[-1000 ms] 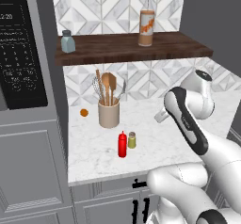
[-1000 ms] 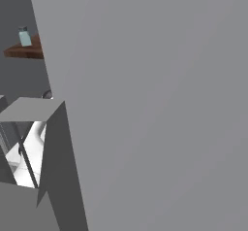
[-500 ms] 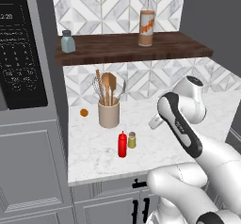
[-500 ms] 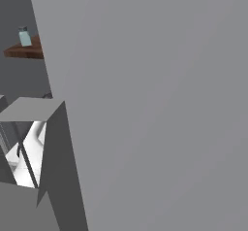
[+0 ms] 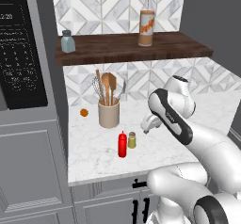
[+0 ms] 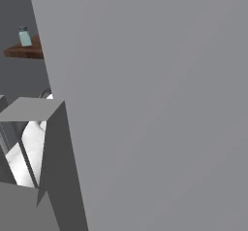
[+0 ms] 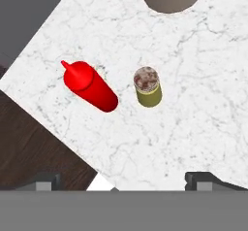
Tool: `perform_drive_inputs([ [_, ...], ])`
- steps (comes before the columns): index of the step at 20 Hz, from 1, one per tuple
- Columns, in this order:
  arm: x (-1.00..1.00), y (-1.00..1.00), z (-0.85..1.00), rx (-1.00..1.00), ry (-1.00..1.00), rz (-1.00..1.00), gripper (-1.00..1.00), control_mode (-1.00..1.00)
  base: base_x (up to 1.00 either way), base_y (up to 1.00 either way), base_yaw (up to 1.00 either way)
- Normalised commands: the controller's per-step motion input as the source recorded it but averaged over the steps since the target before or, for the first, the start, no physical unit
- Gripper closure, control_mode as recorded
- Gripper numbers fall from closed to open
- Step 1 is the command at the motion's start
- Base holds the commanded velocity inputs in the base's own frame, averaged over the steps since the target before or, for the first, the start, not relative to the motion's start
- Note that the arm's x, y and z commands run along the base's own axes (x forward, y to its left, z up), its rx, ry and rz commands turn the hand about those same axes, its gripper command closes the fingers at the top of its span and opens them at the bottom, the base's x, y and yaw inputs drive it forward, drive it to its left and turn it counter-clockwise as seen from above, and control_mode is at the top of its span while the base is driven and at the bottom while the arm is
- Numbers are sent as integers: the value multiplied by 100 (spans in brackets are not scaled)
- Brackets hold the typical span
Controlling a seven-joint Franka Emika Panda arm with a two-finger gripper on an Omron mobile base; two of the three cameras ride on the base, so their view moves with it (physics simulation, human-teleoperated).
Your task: Put the shaker and condiment bottle from the counter next to their counterparts in the cabinet.
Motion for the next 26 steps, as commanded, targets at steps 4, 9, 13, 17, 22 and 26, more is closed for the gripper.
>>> perform_drive_inputs([
  [4, 12, 11, 0, 0, 12, 0, -100, -100, 0, 0, 0],
  [9, 0, 16, 0, 0, -1, 1, -100, -100, 0, 0, 0],
  [13, -5, 17, 0, 0, -12, 11, -100, -100, 0, 0, 0],
  [17, -14, 14, 0, 0, -17, 18, -100, -100, 0, 0, 0],
  [22, -24, 9, 0, 0, -17, 21, -100, -100, 0, 0, 0],
  [26, -30, 2, 0, 0, -15, 24, -100, -100, 0, 0, 0],
])
